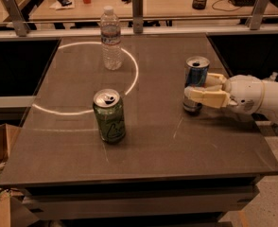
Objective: Place redbull can upright
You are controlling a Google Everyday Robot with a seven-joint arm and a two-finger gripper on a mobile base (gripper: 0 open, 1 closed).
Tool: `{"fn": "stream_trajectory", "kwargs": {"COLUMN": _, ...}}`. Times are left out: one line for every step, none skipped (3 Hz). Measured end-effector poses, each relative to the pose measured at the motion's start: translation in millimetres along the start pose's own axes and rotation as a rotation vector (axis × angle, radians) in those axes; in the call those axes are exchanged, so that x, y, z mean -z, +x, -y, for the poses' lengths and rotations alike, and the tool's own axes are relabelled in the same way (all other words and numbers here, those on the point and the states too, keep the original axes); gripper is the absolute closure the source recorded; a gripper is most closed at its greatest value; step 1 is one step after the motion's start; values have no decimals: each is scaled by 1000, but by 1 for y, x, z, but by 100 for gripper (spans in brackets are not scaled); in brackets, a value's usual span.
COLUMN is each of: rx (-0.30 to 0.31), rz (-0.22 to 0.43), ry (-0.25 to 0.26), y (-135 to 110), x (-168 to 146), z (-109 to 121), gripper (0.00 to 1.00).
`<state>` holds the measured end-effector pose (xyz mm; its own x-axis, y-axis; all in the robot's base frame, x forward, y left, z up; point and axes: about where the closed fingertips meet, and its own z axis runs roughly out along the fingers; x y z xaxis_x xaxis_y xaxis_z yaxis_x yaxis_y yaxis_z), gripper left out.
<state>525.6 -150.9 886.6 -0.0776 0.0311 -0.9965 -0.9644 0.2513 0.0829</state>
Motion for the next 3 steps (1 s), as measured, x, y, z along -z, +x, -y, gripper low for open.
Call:
{"fn": "stream_trajectory", "kwargs": {"rx": 12, "rz": 2, "ry": 6, "y": 4, "x": 1, "z": -3, "gripper": 100}}
{"fn": "stream_trajectory", "kwargs": {"rx": 27, "rz": 9, "ry": 8, "y": 10, "x": 0, "z": -7, "gripper": 100}}
{"fn": "stream_trajectory", "kwargs": {"rx": 28, "rz": 8, "ry": 3, "y": 10, "x": -2, "z": -8, "gripper": 84}}
